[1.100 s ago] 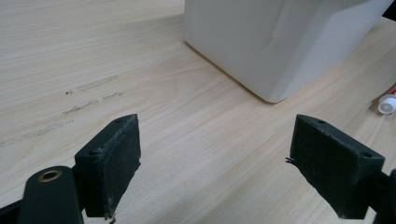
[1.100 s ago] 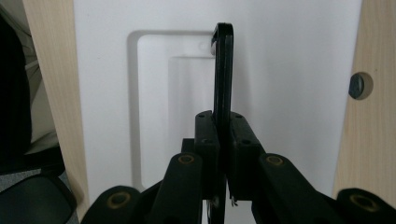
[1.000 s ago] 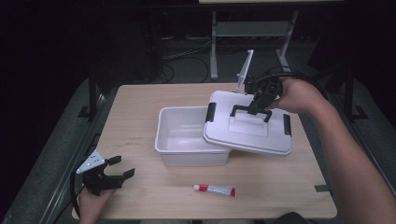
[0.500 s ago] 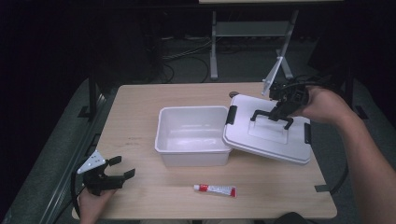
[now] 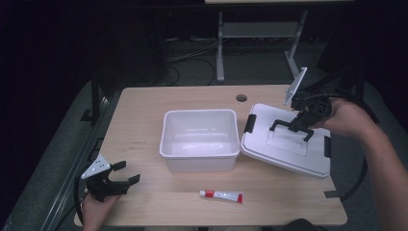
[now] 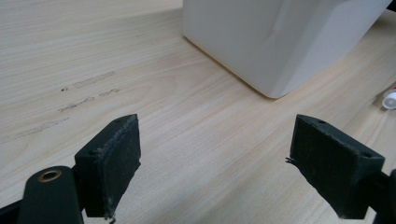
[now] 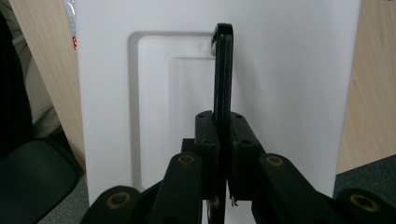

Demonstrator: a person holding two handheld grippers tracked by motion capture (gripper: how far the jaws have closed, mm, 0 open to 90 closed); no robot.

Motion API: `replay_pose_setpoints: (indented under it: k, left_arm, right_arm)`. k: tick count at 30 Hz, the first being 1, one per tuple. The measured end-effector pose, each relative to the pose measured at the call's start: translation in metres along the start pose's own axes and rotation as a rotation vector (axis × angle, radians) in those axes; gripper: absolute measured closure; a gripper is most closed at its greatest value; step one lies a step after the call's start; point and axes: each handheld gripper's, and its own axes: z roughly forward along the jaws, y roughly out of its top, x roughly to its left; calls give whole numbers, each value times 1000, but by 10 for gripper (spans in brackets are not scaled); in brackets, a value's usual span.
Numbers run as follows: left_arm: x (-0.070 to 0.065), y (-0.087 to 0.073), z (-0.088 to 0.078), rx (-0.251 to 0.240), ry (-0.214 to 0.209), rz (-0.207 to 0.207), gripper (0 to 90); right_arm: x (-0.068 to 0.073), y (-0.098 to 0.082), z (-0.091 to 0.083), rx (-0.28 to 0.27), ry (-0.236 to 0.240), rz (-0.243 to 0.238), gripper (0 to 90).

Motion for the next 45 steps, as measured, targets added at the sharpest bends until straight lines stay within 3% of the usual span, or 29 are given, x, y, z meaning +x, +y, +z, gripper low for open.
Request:
replay_pose_setpoints:
  k: [11,20,45]
  left_arm:
    - [0,0,0,6,2,5,155]
    - [-1,0,0,9,3,3,155]
    - [2,0,-3,5,10,1,155]
  right_arm:
    - [-1,-25,13,-1,14,41,839]
    - [-1,-38,40,10,45,63,839]
    - [-6,-22,113,55,99,41,839]
